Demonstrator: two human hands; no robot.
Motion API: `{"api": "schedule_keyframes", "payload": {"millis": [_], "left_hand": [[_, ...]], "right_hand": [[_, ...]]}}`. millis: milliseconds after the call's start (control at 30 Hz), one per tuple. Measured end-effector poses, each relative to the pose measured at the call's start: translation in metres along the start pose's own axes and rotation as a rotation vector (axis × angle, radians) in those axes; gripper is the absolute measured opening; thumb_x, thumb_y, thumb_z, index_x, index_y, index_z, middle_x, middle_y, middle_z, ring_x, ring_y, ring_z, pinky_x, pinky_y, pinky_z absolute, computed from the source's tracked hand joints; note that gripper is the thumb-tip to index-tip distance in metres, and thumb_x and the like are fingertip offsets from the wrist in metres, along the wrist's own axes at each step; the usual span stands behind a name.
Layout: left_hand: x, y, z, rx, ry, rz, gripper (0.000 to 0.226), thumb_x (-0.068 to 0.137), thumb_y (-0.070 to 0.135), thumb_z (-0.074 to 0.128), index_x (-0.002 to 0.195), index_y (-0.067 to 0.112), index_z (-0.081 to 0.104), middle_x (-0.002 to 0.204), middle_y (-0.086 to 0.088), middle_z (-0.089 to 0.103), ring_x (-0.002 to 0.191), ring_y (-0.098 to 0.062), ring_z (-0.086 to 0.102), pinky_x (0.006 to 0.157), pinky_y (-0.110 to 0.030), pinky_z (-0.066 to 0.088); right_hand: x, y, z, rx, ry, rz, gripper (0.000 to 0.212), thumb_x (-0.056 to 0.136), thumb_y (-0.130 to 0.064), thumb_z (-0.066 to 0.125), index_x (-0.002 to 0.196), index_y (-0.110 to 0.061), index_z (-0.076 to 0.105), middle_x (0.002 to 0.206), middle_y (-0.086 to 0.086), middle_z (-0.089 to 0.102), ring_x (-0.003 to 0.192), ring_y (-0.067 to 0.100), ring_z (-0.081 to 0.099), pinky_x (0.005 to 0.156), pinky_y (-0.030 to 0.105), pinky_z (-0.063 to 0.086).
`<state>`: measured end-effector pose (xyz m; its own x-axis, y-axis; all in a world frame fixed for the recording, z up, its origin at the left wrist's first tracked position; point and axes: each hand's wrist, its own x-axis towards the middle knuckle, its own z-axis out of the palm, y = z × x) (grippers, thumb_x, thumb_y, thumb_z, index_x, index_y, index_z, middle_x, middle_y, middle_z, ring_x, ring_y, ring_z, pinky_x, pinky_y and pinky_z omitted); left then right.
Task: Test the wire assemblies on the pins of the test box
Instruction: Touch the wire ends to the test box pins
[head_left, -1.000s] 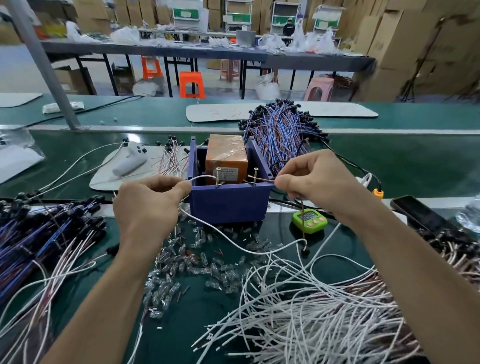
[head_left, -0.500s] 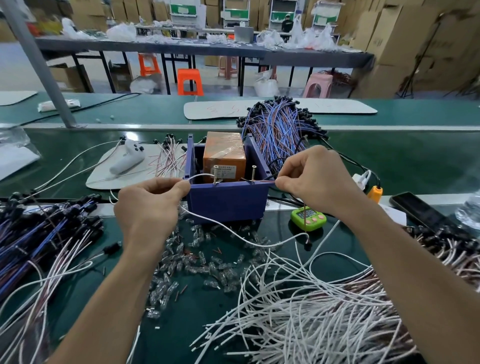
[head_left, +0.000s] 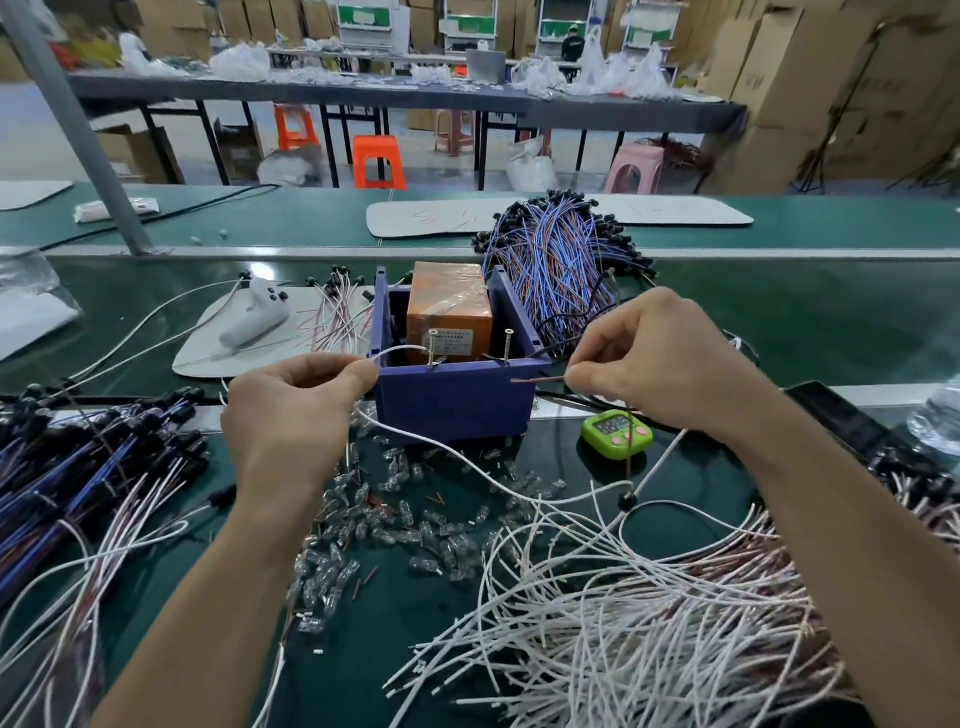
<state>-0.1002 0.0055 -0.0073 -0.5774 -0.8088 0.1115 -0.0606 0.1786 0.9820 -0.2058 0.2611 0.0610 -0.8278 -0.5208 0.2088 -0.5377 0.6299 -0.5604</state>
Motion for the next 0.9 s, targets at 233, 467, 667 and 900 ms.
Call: {"api": "schedule_keyframes", "payload": {"millis": [233,467,667,900], "left_hand": [[-0.022,0.005,-0.007,-0.24,-0.047,-0.139,0.013,0.085,0.008,0.08,0.084,0.021,0.079,0.065,0.007,0.074,0.052,-0.003,0.061,0.051,-0.014,0.049],[-0.044,-0.003,-0.02,-0.449,0.072,-0.167,0.013,0.095,0.006,0.069,0.094,0.016,0.077,0.062,0.008,0.071,0.048,-0.002,0.058,0.046,-0.014,0.045],[-0.037,-0.021,-0.052,0.137,-0.076,-0.085,0.011,0.099,0.025,0.068,0.091,0.022,0.076,0.066,0.001,0.075,0.053,-0.017,0.069,0.063,-0.039,0.061],[-0.084,0.004,-0.062,0.495,-0.18,0.343,0.018,0.082,0.058,0.07,0.092,0.045,0.077,0.069,0.02,0.072,0.069,-0.004,0.068,0.069,-0.029,0.056]], "right_hand": [[-0.024,-0.006,-0.007,0.18,-0.196,0.02,0.013,0.083,-0.017,0.079,0.072,-0.024,0.078,0.063,0.0,0.072,0.055,0.007,0.057,0.057,0.028,0.049],[-0.081,-0.022,0.077,0.215,-0.282,0.076,0.014,0.096,-0.029,0.065,0.083,-0.025,0.064,0.072,-0.003,0.069,0.059,0.004,0.052,0.06,0.034,0.048],[-0.102,-0.03,0.102,0.22,-0.215,0.088,0.01,0.092,-0.029,0.067,0.086,-0.031,0.059,0.07,-0.008,0.067,0.058,0.007,0.056,0.056,0.023,0.046],[-0.091,-0.045,0.099,0.143,-0.012,0.091,0.024,0.098,-0.032,0.059,0.076,-0.023,0.062,0.06,-0.006,0.061,0.054,0.009,0.053,0.052,0.024,0.039]]}}
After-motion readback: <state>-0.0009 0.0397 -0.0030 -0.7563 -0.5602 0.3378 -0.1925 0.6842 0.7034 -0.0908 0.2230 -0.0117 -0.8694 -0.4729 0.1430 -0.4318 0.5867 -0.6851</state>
